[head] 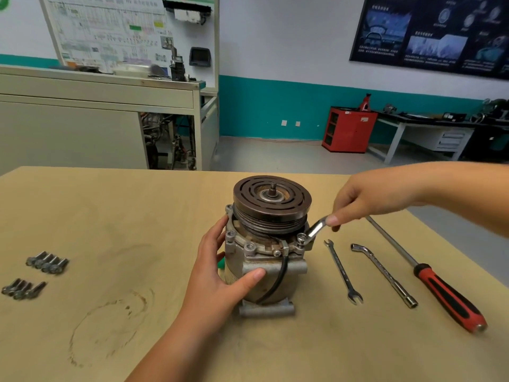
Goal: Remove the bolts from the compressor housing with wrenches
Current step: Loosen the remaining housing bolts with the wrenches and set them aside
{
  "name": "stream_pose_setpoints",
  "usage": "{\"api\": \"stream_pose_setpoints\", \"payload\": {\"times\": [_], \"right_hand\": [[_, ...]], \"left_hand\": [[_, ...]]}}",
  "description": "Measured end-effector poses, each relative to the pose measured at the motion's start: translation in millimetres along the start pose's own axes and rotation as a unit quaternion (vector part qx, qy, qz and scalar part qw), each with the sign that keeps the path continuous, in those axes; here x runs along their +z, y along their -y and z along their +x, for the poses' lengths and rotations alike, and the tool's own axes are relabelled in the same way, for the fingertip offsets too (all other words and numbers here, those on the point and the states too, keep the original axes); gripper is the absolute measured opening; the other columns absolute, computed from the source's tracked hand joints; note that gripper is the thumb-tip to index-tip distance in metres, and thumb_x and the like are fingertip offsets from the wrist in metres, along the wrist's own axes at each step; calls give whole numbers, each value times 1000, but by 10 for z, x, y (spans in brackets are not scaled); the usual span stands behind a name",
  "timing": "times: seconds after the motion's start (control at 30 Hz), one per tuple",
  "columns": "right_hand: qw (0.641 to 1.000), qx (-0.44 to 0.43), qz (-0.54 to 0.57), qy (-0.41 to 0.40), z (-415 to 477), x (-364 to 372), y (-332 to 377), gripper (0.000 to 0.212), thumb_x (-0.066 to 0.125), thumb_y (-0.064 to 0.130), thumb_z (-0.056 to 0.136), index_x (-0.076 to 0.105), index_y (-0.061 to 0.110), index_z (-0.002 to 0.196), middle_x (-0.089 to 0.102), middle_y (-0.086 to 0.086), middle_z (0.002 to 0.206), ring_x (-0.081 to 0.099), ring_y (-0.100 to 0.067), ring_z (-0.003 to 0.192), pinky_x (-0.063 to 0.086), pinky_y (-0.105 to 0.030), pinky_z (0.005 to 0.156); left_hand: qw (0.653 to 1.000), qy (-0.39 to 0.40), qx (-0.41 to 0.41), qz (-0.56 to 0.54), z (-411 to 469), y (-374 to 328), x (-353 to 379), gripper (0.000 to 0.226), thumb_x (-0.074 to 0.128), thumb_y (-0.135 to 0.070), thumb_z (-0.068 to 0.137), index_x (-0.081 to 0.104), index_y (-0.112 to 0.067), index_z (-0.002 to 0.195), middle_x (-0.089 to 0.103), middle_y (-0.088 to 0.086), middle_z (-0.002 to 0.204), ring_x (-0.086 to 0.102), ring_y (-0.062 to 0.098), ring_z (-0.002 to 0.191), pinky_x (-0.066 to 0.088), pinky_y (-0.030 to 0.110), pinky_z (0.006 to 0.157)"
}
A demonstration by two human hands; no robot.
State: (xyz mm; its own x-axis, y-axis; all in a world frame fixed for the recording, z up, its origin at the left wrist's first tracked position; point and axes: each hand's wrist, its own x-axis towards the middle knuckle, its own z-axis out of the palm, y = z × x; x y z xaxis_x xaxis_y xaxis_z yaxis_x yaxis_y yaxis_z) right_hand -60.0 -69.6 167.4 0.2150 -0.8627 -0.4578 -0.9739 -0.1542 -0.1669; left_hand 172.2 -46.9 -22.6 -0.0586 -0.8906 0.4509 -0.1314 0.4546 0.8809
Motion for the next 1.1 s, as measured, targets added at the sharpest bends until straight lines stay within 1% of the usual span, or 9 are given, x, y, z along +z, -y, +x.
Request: {"api": "stream_pose_setpoints", "payload": {"times": [0.07, 0.17, 0.37, 0.47, 0.63, 0.73, 0.8, 0.97, 1.1], "right_hand": [[1000, -22, 17, 1, 37, -26, -53, 46, 50, 67, 61, 70, 38, 91, 66, 16, 92, 58, -5, 92, 45, -23, 84], [995, -37, 64, 74, -92, -115, -207, 25, 55, 55, 71, 72, 42, 84, 63, 22, 74, 56, 4, 75, 43, -17, 74], [939, -121, 276, 167, -291, 212, -351, 22, 52, 37, 87, 65, 19, 85, 71, -2, 80, 69, -19, 79, 50, -23, 78], [905, -132, 354, 197, -352, 557, -149, 23, 48, 31, 93, 54, 10, 86, 73, -10, 87, 71, -22, 78, 50, -21, 75], [801, -89, 584, 96, -469, 833, 250, 29, 54, 27, 73, 49, 3, 90, 72, -23, 82, 70, -25, 58, 54, -25, 58], [756, -85, 647, 57, -469, 848, 353, 29, 54, 24, 71, 52, 1, 89, 70, -23, 72, 66, -25, 47, 54, -28, 50], [751, -74, 655, 43, -446, 851, 383, 29, 55, 24, 70, 54, 1, 87, 68, -21, 66, 63, -23, 42, 57, -31, 51], [766, -69, 638, 37, -386, 859, 416, 28, 55, 27, 71, 56, 3, 85, 65, -20, 59, 59, -23, 40, 54, -29, 49], [769, -68, 632, 67, -369, 844, 393, 25, 50, 28, 81, 53, 4, 87, 60, -14, 50, 53, -16, 34, 55, -31, 50]], "left_hand": [[1000, -1, -1, -2, -4, -9, 2, 86, 72, -57, 58, 31, -55, 133, 42, -22, 141, 41, -4, 129, 36, 6, 98], [1000, -1, 0, -3, -2, -11, 4, 85, 72, -57, 58, 32, -53, 133, 42, -21, 142, 41, -5, 129, 35, 5, 97], [1000, -6, -3, 0, 6, -9, 2, 84, 73, -58, 56, 32, -58, 129, 41, -28, 139, 40, -10, 127, 34, 2, 94], [1000, -4, -3, -3, 2, -6, -4, 84, 74, -57, 56, 32, -60, 129, 42, -26, 140, 40, -7, 128, 36, 5, 96], [1000, -3, 6, 4, 3, -8, -12, 82, 75, -57, 57, 30, -69, 126, 42, -23, 141, 41, -4, 130, 38, 13, 101], [1000, -3, 9, 5, 4, -2, -9, 85, 75, -56, 58, 31, -62, 131, 43, -19, 142, 42, -1, 130, 39, 22, 105], [1000, -3, 9, 6, 4, 2, -7, 87, 75, -56, 58, 31, -55, 133, 44, -16, 143, 42, 1, 131, 39, 26, 106], [1000, -6, 6, 7, 8, -3, -3, 85, 74, -57, 58, 33, -53, 132, 43, -21, 141, 42, -5, 129, 38, 9, 99], [1000, -4, 4, 6, 9, -3, -3, 86, 74, -57, 58, 32, -52, 133, 43, -22, 141, 41, -5, 129, 37, 9, 99]]}}
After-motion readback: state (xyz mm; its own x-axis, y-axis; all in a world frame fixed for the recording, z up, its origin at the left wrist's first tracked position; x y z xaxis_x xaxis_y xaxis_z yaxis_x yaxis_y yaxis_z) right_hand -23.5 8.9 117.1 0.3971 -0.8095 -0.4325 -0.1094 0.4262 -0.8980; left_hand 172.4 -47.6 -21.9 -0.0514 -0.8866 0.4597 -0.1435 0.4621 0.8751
